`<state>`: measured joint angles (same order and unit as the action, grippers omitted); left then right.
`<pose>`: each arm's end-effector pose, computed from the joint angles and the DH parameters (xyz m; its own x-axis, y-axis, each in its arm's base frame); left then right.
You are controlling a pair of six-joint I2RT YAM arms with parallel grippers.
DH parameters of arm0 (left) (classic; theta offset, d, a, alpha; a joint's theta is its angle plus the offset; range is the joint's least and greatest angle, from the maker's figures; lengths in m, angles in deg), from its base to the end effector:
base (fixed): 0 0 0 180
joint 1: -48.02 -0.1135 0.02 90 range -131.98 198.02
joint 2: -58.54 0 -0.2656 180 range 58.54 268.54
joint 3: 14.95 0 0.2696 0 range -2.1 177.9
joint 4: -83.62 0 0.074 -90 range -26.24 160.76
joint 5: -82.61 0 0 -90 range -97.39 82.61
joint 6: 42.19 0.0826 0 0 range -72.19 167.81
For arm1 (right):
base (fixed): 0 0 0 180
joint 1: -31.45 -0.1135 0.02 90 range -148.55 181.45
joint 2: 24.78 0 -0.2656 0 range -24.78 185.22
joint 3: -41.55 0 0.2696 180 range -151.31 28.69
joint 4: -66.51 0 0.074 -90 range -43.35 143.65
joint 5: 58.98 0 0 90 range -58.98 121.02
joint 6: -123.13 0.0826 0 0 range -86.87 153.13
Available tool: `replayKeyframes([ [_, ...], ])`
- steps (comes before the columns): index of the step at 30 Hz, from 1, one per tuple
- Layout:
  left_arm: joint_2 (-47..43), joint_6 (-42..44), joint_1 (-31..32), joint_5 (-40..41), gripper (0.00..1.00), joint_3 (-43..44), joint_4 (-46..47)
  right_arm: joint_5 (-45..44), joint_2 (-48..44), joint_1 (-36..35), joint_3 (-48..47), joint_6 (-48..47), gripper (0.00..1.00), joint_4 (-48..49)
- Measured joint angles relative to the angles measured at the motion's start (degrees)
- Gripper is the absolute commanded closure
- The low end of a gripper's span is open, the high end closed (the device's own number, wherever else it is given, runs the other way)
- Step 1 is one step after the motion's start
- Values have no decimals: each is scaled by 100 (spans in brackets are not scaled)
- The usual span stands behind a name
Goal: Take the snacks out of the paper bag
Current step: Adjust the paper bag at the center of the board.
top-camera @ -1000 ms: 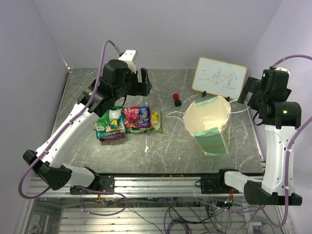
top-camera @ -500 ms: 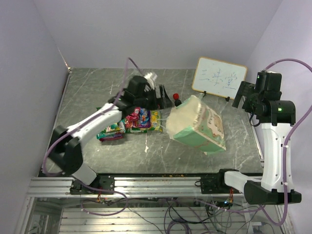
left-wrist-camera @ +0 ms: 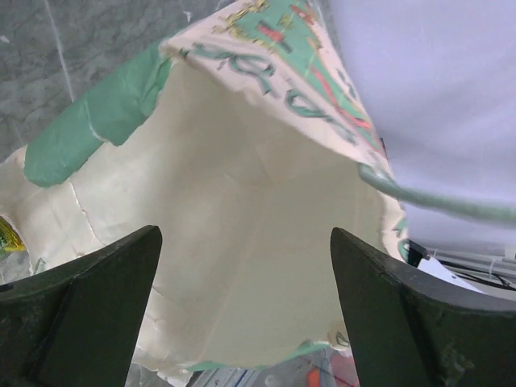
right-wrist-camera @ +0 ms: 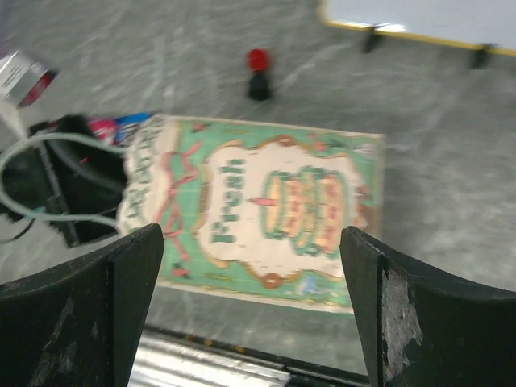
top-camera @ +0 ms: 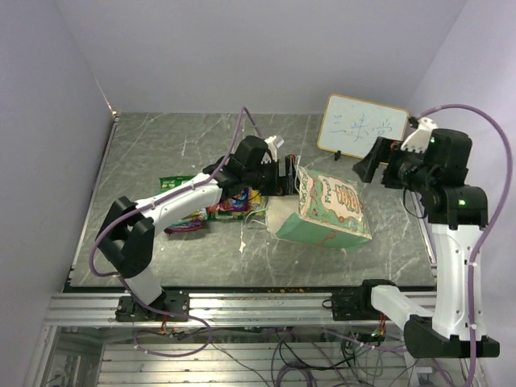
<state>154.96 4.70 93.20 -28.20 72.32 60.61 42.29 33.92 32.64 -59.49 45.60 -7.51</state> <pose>0.2921 -0.3355 0.2541 -0.8719 -0.0289 -0.4888 0.3824 0.5833 -0.7166 0.2135 0.0117 0.4406 -0.5442 0.2231 -0.8088 -0.0291 0.9584 0.2840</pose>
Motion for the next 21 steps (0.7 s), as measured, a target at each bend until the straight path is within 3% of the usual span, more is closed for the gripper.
replayKeyframes([
  [5, -127, -50, -9, -20, 5, 83, -2, 1381, 210, -407, 542, 461, 10, 684],
  [12, -105, -260, -9, -125, 5, 225, 50, 1460, 597, -2743, 815, 1469, 17, 1904],
  [16, -105, -299, -9, -140, 5, 225, 50, 1069, 638, -3377, 944, 1958, 34, 2463],
  [19, -105, -306, -9, -144, 5, 225, 50, 721, 684, -3552, 946, 2194, 62, 2636],
  [21, -105, -304, -9, -144, 5, 225, 50, 424, 708, -3569, 955, 2323, 65, 2660],
])
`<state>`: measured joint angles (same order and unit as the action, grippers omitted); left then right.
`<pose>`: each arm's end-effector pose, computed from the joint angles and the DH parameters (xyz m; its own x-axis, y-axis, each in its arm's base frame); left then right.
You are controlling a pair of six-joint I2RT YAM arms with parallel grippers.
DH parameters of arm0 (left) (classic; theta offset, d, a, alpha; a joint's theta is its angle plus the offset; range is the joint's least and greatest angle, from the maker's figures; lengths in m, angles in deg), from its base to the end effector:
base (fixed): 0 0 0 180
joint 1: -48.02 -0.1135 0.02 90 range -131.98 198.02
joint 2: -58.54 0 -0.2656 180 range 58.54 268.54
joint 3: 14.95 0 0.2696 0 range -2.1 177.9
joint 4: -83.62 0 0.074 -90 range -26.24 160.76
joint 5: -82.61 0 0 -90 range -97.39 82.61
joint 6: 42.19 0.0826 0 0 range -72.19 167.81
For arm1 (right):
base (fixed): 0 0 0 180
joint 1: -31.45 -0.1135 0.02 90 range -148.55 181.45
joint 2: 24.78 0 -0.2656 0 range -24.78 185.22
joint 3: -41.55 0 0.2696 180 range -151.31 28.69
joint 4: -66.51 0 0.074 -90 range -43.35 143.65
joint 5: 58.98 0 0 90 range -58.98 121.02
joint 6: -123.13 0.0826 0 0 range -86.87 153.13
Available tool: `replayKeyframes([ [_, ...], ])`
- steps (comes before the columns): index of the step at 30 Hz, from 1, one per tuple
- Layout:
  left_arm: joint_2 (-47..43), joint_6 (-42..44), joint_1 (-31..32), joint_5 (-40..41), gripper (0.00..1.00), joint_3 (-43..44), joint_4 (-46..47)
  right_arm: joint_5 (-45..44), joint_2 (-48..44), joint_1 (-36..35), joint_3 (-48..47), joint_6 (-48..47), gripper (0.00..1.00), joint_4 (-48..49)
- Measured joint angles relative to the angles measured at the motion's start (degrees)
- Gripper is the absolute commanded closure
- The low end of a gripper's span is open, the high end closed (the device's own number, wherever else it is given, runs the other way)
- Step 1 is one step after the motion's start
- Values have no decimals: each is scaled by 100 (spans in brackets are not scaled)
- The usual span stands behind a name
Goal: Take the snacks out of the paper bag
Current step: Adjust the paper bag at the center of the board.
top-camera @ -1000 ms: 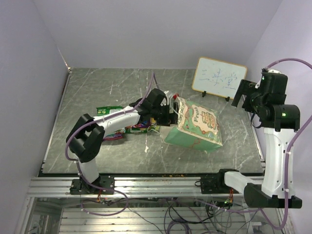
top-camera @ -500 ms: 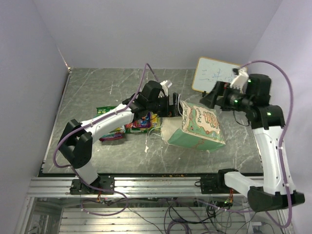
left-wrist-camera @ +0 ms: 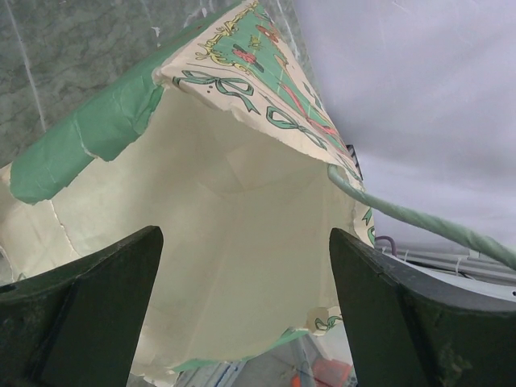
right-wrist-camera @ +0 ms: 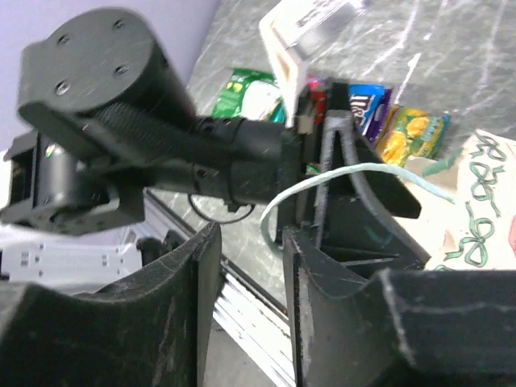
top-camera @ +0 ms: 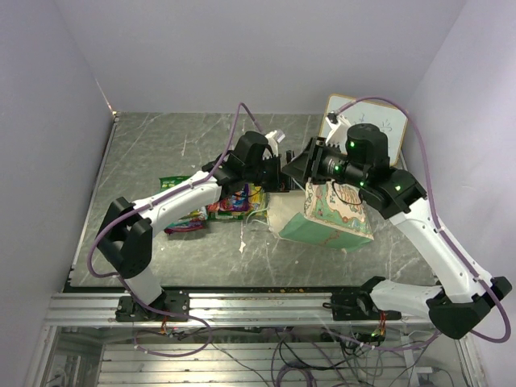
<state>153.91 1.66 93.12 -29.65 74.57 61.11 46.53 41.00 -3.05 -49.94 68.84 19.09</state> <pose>0.2923 -0.3376 0.2790 -0.8747 -0.0677 -0.4799 0.3754 0.5316 -0.7593 0.2320 0.1862 0.4159 -0.6856 0.2113 -0.6967 -0.4315 0.6528 0.6226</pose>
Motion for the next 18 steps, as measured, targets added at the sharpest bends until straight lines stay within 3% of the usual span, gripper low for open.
replayKeyframes([
  [5, 0, 20, -4, 11, 5, 2, -44, -518, 186, -7, -98, 146, 70, -92],
  [14, -13, 94, -9, 81, 2, 4, -170, -1029, 411, -13, -428, 195, 99, -389],
  [18, -223, 201, -188, 219, 0, -33, -437, -1106, 435, -11, -822, 219, 100, -584],
])
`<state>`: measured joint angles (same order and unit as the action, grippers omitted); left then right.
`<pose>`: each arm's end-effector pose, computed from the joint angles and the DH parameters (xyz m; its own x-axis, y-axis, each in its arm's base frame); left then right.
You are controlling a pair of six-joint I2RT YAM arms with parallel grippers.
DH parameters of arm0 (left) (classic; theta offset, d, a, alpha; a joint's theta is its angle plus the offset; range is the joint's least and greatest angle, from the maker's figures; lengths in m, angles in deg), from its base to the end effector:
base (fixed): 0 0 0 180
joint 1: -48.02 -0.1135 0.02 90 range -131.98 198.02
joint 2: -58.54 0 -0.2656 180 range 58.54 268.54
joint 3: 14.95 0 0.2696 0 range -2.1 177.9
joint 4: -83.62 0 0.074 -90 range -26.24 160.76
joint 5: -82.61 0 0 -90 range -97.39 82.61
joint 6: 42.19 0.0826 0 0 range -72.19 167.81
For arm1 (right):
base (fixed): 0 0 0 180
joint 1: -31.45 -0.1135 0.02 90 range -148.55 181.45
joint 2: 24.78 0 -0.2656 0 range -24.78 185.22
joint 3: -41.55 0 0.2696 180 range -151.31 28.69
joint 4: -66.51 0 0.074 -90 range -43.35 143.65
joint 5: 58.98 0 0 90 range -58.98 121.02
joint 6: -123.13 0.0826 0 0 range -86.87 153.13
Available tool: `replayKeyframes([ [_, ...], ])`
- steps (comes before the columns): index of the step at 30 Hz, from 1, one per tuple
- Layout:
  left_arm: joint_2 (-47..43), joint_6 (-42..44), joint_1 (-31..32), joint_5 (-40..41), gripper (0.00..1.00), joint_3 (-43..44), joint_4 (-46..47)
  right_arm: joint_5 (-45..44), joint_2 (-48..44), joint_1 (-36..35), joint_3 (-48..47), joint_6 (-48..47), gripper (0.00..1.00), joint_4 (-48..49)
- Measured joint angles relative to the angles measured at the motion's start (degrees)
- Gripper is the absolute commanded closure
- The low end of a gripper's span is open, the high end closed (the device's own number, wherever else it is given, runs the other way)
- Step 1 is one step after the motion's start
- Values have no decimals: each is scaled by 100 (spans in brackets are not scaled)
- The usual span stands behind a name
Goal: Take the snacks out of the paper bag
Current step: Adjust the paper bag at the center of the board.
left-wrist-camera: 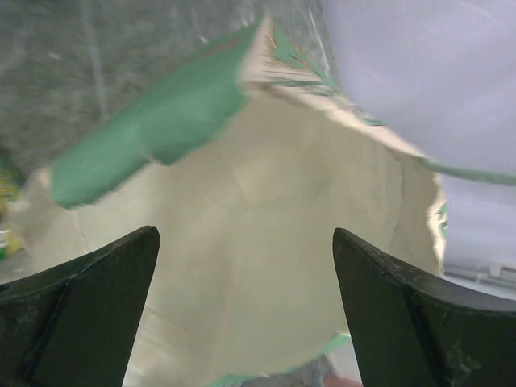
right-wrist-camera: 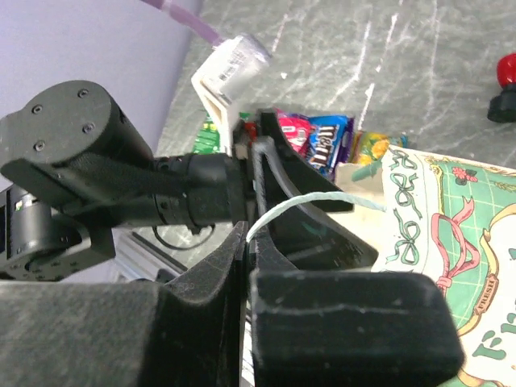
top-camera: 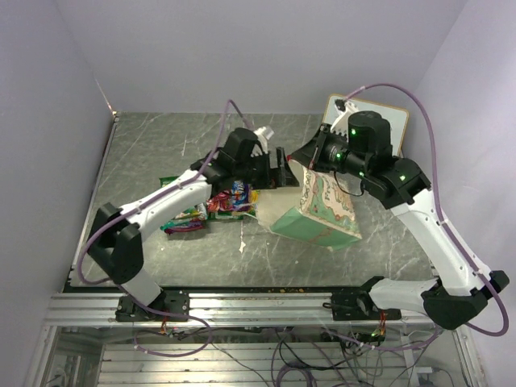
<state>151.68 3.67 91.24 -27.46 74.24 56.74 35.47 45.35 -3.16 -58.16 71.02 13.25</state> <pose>0.2966 -0.3176 0.2824 -0.8655 -0.0843 -0.4938 0.3556 0.5908 -0.7242 0.2493 0.1799 0.4336 -0.6446 0.2991 -0.7036 -0.2900 0.7558 0.5870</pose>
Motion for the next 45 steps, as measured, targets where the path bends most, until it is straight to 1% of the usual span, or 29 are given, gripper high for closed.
replayKeyframes([
  [4, -605, 251, -479, 264, 1, -37, -372, 175, 2, 0, -267, 164, 100, 74],
  [7, -1139, 573, -813, 619, 1, 149, -754, 378, 55, -2, -337, 393, 100, 251],
  [10, -1480, 938, -916, 1012, 1, 721, -1204, 286, 105, -2, -380, 577, 100, 326],
  [14, -1707, 1316, -916, 1390, 1, 1526, -1589, -302, -122, 92, -96, 671, 100, 114],
  [16, -1781, 1421, -916, 1486, 1, 1781, -1692, -603, -398, 291, 295, 662, 100, -127],
  [19, -1821, 1506, -916, 1561, 1, 2000, -1818, -918, -772, 789, 855, 546, 100, -546],
  [24, -1703, 1609, -916, 1600, 1, 2166, -2090, -1397, -1134, 1504, 1123, 146, 100, -1292],
  [32, -1425, 1884, -916, 1700, 2, 2634, -2529, -2048, -1609, 1604, 1102, -188, 100, -2138],
  [35, -1405, 1974, -918, 1762, 2, 2835, -2601, -2194, -1582, 1606, 931, -201, 93, -2337],
  [38, -1399, 2024, -918, 1829, 2, 3010, -2636, -2190, -1484, 1609, 726, -275, 80, -2369],
  [44, -1401, 2079, -918, 1928, 2, 3064, -2677, -1792, -1261, 1613, 326, -437, 61, -2221],
  [45, -1401, 2081, -918, 1958, 2, 3073, -2695, -1705, -1182, 1613, 201, -463, 55, -2177],
])
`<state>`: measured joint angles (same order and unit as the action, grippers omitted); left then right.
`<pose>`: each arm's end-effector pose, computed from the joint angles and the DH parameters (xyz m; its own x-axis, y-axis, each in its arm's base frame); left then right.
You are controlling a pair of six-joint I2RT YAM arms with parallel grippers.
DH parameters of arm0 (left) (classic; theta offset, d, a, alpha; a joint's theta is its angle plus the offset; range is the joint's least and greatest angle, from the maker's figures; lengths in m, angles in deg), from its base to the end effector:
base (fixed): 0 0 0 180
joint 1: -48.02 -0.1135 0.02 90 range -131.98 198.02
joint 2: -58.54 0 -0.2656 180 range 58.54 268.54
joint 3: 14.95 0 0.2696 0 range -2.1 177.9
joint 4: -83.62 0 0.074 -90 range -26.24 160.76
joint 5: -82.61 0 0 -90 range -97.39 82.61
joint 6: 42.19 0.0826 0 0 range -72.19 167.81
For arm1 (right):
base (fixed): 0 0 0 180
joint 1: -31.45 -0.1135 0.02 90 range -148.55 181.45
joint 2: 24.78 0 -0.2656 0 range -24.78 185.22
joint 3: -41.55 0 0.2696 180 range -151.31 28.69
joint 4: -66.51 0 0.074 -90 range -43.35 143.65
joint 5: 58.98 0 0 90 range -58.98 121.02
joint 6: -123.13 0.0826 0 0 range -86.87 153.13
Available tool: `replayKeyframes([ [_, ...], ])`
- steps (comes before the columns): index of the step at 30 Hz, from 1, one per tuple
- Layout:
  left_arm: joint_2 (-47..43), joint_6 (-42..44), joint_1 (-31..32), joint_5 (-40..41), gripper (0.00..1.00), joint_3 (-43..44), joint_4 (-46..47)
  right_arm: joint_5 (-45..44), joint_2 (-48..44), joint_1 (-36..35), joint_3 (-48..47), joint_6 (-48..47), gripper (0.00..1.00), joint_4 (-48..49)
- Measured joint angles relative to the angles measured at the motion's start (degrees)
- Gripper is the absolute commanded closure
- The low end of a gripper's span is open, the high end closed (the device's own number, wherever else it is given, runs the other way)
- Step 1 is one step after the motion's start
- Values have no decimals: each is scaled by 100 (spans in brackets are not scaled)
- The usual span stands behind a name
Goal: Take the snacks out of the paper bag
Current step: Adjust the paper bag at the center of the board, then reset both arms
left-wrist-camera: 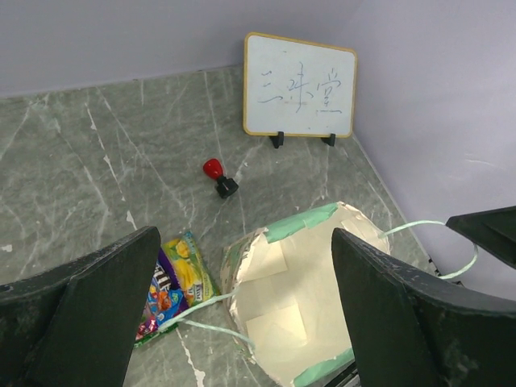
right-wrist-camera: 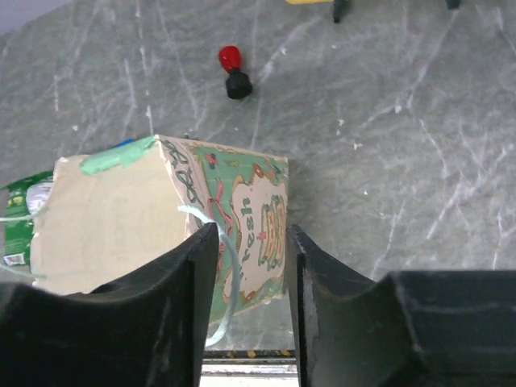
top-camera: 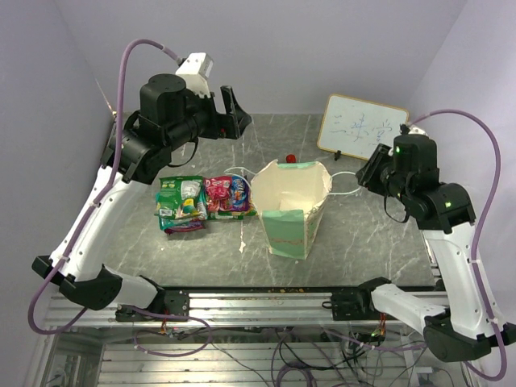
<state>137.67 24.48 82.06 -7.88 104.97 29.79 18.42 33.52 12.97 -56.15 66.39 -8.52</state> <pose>0.2702 -0.1834 0.5151 -0.3961 -0.2103 -0.8938 0.4463 0.8066 -0.3876 0.2091 0.0509 0.4205 -0.5394 0.3840 -0.7493 0.1850 0.9222 0.3395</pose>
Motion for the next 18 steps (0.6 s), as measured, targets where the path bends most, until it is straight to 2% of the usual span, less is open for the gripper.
replayKeyframes([
  [2, 0, 4, 0, 59, 2, 39, -61, 120, 127, 0, -192, -42, 45, 57],
  [5, 0, 52, 0, 192, 2, 181, -188, 304, 380, 2, -640, -177, 18, 59],
  [6, 0, 74, 0, 243, 2, 245, -229, 323, 452, 2, -791, -208, 14, 55],
  [9, 7, 160, 0, 450, 2, 568, -369, 304, 780, 4, -1655, -289, 7, -70],
  [13, 13, 282, 0, 861, 2, 1178, -529, 223, 1182, 2, -3115, -492, 7, -278],
  [15, -13, 354, 0, 1088, 2, 1482, -535, 138, 1217, 4, -3571, -570, 5, -280],
  [16, -39, 387, 0, 1180, 2, 1585, -533, 90, 1196, 4, -3738, -595, 1, -275],
  [18, -160, 463, 0, 1403, 2, 1755, -501, 11, 1051, 2, -3917, -614, 0, -208],
])
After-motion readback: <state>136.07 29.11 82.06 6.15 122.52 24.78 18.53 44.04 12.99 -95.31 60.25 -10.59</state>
